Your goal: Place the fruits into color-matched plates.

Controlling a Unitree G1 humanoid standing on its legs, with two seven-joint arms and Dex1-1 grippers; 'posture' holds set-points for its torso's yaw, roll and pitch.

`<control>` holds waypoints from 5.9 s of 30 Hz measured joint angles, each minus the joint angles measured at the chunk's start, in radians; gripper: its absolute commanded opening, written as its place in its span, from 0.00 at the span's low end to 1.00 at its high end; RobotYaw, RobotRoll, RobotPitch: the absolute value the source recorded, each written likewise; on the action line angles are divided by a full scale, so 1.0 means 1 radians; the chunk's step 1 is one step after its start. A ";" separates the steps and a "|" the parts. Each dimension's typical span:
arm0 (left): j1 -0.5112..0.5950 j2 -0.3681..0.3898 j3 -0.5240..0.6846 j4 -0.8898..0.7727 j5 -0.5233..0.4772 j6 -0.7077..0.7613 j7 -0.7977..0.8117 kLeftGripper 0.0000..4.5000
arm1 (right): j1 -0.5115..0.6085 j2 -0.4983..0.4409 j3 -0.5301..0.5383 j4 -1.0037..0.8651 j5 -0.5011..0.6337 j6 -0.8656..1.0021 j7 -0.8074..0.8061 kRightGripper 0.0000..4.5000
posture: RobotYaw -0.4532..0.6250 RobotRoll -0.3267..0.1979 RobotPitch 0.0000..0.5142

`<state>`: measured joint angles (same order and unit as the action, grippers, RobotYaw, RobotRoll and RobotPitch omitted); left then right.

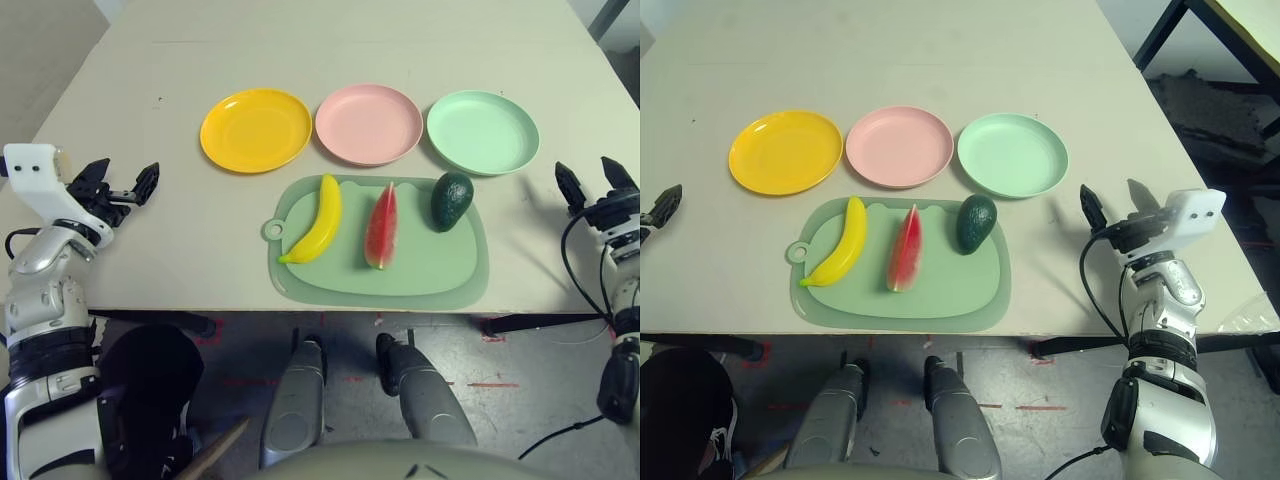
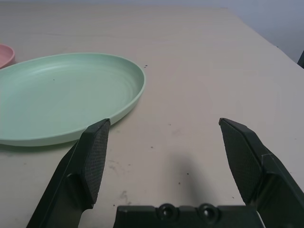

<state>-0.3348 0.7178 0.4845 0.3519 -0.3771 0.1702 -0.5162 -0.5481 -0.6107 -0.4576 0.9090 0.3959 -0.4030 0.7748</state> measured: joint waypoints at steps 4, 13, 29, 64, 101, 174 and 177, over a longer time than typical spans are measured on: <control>0.000 0.000 0.000 0.001 0.000 -0.002 0.000 0.96 | 0.000 0.000 0.000 0.000 0.000 0.000 0.000 1.00 | 0.43 0.62 0.54; -0.021 0.000 0.000 0.016 0.000 -0.007 -0.006 0.96 | -0.008 0.000 0.000 0.002 0.000 0.000 0.002 1.00 | 0.42 0.62 0.54; 0.018 0.241 -0.178 -0.187 -0.221 0.075 -0.883 0.96 | 0.028 -0.275 0.017 -0.446 0.113 0.432 0.157 1.00 | 0.40 0.62 0.58; -0.154 0.278 -0.390 -0.112 -0.172 -0.093 -1.087 0.96 | -0.890 -0.192 1.229 -0.180 -0.309 -0.306 0.831 1.00 | 0.32 0.62 0.56; -0.128 0.284 -0.373 -0.157 -0.152 -0.076 -1.086 0.96 | -0.860 0.002 1.179 0.094 -0.485 -0.440 0.831 1.00 | 0.37 0.62 0.60; -0.179 0.264 -0.329 -0.200 -0.140 0.120 -0.889 1.00 | -1.019 0.043 1.028 0.438 -1.005 0.045 0.233 1.00 | 0.39 0.62 0.55; -0.179 0.264 -0.329 -0.200 -0.135 0.115 -0.889 1.00 | -1.019 0.044 1.028 0.438 -1.006 0.045 0.233 1.00 | 0.39 0.62 0.55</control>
<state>-0.5137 0.9814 0.1550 0.1521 -0.5124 0.2855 -1.4050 -1.5668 -0.5665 0.5704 1.3472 -0.6103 -0.3579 1.0080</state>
